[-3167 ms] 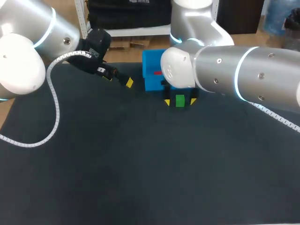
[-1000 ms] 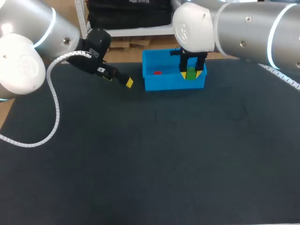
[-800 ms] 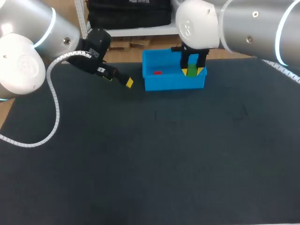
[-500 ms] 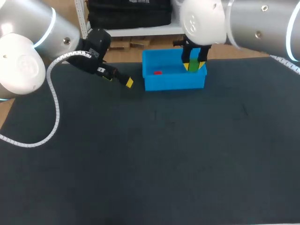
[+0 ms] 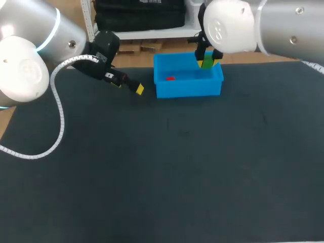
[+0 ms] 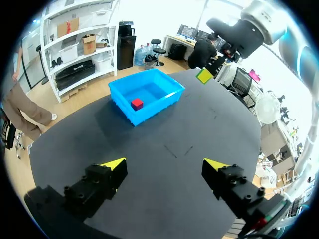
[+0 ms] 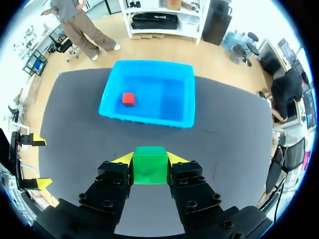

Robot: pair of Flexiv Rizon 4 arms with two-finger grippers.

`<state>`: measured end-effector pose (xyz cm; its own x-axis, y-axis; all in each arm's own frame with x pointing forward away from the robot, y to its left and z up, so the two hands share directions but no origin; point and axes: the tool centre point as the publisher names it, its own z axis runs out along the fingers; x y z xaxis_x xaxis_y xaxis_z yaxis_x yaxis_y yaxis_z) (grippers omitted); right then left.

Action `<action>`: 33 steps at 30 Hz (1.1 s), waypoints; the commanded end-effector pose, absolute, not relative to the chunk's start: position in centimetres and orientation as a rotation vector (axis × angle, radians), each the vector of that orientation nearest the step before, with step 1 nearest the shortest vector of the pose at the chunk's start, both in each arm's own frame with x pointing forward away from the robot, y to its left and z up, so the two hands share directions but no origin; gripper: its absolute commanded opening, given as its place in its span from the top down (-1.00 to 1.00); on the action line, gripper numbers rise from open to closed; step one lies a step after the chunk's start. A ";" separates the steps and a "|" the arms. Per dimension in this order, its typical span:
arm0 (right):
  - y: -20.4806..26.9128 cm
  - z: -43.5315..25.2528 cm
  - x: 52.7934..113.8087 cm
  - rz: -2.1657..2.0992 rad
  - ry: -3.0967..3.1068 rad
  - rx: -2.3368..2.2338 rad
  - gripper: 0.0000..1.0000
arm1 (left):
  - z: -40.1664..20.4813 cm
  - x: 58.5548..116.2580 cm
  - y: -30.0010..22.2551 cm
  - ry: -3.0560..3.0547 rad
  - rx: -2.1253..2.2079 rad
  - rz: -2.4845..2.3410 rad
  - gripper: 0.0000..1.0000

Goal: Use the left arm to pick the red cube and place it into the blue plastic box first, then use the right arm to grasp the green cube and put it into the same blue plastic box after the first action is fully finished.

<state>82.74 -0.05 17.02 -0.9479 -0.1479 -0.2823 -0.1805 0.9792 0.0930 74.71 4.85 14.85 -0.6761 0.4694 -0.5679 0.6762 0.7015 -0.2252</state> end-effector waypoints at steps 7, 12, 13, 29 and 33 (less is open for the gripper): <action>0.2 16.5 83.6 0.237 2.695 -0.249 1.00 | 14.9 74.8 4.8 2.437 0.880 -0.584 -1.00; 0.6 16.5 84.3 0.248 2.687 -0.264 1.00 | 14.9 74.8 4.8 2.437 0.880 -0.584 -1.00; 0.7 16.5 84.5 0.251 2.685 -0.267 1.00 | 14.9 74.8 4.8 2.437 0.880 -0.584 -1.00; 2.0 17.0 87.4 0.262 2.668 -0.308 1.00 | 14.9 74.8 4.8 2.437 0.880 -0.584 -1.00; 2.2 16.7 88.0 0.258 2.671 -0.314 1.00 | 14.9 74.8 4.8 2.437 0.880 -0.584 -1.00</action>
